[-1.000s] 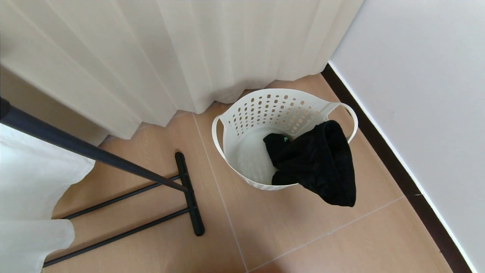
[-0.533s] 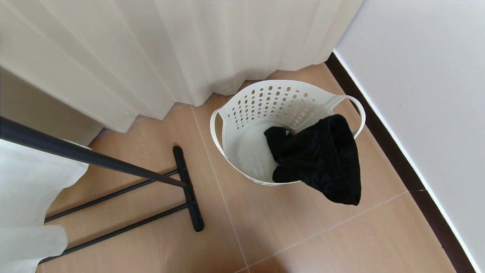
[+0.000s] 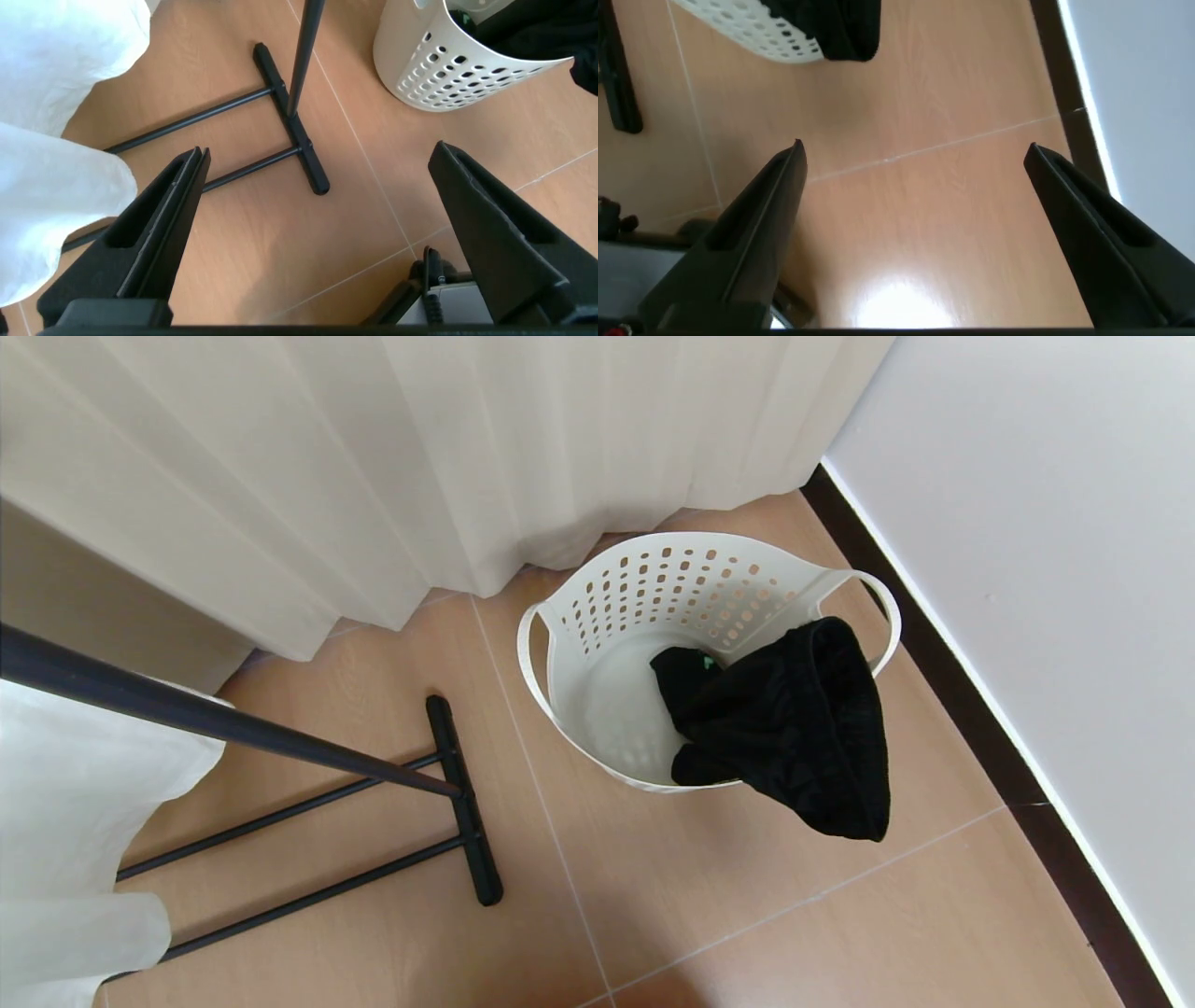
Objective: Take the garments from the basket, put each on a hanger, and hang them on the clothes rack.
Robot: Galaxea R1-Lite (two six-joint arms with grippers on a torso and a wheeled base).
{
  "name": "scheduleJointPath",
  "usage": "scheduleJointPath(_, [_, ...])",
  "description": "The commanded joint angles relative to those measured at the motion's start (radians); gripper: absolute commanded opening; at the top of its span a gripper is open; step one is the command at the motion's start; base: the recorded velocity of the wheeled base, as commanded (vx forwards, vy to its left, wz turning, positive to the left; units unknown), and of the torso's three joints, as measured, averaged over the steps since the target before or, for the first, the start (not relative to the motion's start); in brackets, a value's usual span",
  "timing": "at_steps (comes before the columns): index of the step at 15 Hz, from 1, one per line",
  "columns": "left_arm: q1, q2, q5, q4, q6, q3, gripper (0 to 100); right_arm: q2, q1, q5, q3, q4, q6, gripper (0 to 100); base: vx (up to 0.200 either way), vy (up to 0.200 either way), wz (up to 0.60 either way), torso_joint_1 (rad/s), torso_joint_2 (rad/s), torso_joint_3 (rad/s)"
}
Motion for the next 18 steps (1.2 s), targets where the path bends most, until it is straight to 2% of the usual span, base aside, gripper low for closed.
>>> scheduleJointPath(1, [0.002,0.001,0.000,0.000,-0.002,0.000,100,0.315,0.043,0.034,-0.018,-0.083,-0.018,100,0.000,0.000,0.00,0.000,0.00,0.000])
scheduleJointPath(2, [0.002,0.001,0.000,0.000,-0.002,0.000,100,0.362,0.056,0.040,-0.027,-0.115,-0.016,100,0.000,0.000,0.00,0.000,0.00,0.000])
scheduleJointPath(3, [0.002,0.001,0.000,0.000,-0.002,0.000,100,0.533,0.087,0.043,-0.056,-0.212,-0.016,100,0.000,0.000,0.00,0.000,0.00,0.000])
scheduleJointPath(5, [0.002,0.001,0.000,0.000,-0.002,0.000,100,0.698,0.118,0.041,-0.098,-0.285,-0.033,100,0.000,0.000,0.00,0.000,0.00,0.000])
scheduleJointPath(6, [0.002,0.001,0.000,0.000,-0.002,0.000,100,0.832,0.128,0.040,-0.161,-0.328,-0.081,100,0.000,0.000,0.00,0.000,0.00,0.000])
scheduleJointPath(9, [0.000,0.001,0.000,0.000,-0.002,0.000,100,1.019,0.133,0.044,-0.316,-0.382,-0.204,100,0.000,0.000,0.00,0.000,0.00,0.000])
scheduleJointPath(12, [0.002,0.001,0.000,0.000,-0.002,0.000,100,1.154,0.147,0.136,-0.455,-0.396,-0.371,100,0.000,0.000,0.00,0.000,0.00,0.000])
scheduleJointPath(14, [0.002,0.001,0.000,0.000,-0.002,0.000,100,1.287,0.147,0.185,-0.601,-0.394,-0.592,100,0.000,0.000,0.00,0.000,0.00,0.000])
scheduleJointPath(17, [0.002,0.001,0.000,0.000,-0.004,0.000,100,1.418,0.148,0.213,-0.774,-0.387,-0.808,100,0.000,0.000,0.00,0.000,0.00,0.000])
scheduleJointPath(18, [0.002,0.001,0.000,0.000,-0.004,0.000,100,1.453,0.148,0.213,-0.825,-0.387,-0.852,100,0.000,0.000,0.00,0.000,0.00,0.000])
